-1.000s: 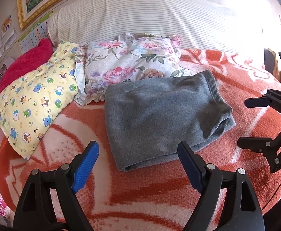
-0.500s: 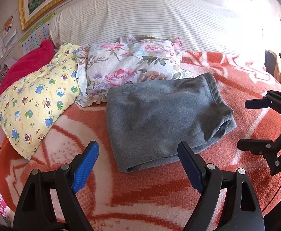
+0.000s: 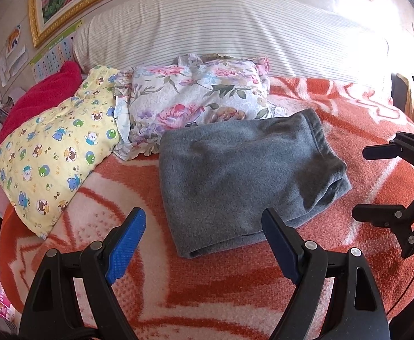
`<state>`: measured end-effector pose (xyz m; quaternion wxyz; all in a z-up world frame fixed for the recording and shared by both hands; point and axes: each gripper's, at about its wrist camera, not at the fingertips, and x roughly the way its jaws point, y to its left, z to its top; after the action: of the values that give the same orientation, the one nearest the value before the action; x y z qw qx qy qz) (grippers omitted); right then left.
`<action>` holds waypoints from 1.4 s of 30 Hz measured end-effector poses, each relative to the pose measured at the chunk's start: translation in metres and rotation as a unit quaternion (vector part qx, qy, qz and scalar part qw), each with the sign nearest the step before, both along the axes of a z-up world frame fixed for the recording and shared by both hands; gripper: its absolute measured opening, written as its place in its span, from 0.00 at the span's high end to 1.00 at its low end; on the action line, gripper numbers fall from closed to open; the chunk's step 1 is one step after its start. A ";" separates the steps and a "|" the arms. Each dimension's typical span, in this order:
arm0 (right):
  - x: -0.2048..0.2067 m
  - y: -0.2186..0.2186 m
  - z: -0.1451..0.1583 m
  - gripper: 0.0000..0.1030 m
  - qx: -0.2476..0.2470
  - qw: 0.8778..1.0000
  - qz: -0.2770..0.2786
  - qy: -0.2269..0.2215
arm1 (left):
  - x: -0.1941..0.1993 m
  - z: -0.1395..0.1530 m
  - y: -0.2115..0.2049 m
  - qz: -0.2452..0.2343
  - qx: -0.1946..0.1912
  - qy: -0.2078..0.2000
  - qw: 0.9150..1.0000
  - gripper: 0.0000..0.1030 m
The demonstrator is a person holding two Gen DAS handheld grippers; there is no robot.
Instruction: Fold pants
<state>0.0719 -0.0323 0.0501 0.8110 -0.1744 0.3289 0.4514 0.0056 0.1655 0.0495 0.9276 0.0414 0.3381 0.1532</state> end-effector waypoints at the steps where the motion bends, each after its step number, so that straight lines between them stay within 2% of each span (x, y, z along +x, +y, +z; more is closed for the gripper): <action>1: 0.000 0.001 0.000 0.04 0.000 1.000 0.000 0.000 | 0.001 -0.001 0.001 0.001 -0.001 0.001 1.000 0.18; 42: 0.014 0.004 -0.009 0.04 -0.005 1.000 -0.010 0.012 | 0.020 -0.010 0.007 -0.003 0.001 0.020 1.000 0.18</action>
<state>0.0858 -0.0283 0.0406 0.8107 -0.1697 0.3421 0.4438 0.0253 0.1721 0.0398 0.9211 0.0462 0.3565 0.1497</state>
